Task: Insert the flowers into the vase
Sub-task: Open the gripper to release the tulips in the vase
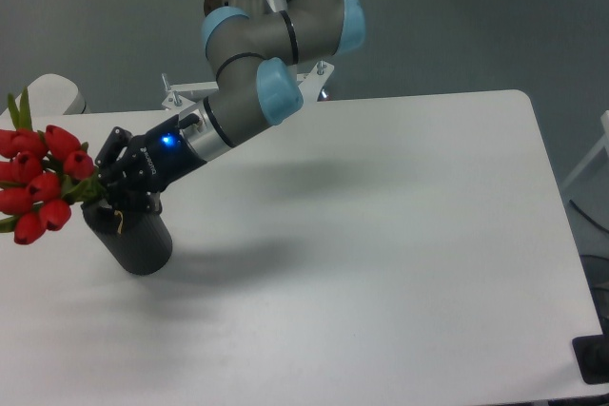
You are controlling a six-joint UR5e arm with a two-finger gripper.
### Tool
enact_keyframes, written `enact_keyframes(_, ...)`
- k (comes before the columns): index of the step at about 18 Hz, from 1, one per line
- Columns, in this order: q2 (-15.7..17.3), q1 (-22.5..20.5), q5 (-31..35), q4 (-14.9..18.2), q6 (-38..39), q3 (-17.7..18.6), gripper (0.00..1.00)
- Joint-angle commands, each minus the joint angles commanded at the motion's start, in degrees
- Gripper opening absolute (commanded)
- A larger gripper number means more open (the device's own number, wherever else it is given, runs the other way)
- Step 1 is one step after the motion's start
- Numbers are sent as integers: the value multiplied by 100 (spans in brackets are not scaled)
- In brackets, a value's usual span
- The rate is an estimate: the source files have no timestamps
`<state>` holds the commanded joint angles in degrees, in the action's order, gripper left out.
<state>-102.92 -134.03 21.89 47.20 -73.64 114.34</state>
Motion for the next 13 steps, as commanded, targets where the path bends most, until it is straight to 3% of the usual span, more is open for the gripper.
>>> enact_keyframes(3, 9, -123, 0, -9, -202, 167, 73)
enact_keyframes(13, 44, -422, -9, -26, -264, 273, 87)
